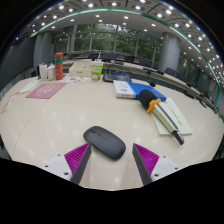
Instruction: Arrange mouse
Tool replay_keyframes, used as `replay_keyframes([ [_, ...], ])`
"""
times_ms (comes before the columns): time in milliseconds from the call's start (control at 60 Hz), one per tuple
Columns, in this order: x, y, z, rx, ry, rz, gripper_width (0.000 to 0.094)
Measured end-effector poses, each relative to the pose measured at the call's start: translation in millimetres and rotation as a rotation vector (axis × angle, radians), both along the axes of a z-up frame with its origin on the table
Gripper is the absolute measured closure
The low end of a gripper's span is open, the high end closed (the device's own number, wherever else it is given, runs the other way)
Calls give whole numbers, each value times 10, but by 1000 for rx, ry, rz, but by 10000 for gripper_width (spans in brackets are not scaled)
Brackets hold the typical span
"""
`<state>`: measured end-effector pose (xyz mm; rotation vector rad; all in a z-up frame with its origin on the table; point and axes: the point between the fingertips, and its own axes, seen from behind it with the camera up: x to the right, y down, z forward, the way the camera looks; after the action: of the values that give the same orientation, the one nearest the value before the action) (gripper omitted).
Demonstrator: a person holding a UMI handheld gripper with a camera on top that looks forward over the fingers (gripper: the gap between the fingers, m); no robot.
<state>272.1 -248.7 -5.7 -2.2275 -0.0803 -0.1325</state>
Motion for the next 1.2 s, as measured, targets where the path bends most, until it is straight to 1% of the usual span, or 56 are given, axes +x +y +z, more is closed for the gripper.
replay_keyframes([
  [100,2,248,-4,5,0,24,94],
  [167,-5,376,-33,-2,23,23,105],
  [217,-18,470,-46,-1,49,21,124],
  [283,-27,565,-61,-3,79,19,172],
  [317,-43,599,-68,-4,94,22,209],
  [350,-54,633,-68,-2,106,26,268],
  [383,-34,668,-76,1,95,32,367],
  [400,-39,679,-73,4,93,37,438],
  [417,-36,688,-73,5,93,38,466],
  [467,-29,698,-68,8,88,35,474],
  [600,-35,701,-73,-1,88,40,552],
  [667,-25,710,-69,-5,82,28,588],
  [800,-69,714,-15,-13,99,-16,606],
  [850,-102,749,117,3,95,-30,605],
  [917,-196,865,431,50,107,-51,606],
  [1050,-550,1304,1292,178,123,-76,605],
  [1117,-866,1589,1717,238,133,-76,604],
  [1200,-1377,1945,2122,301,145,-76,606],
])
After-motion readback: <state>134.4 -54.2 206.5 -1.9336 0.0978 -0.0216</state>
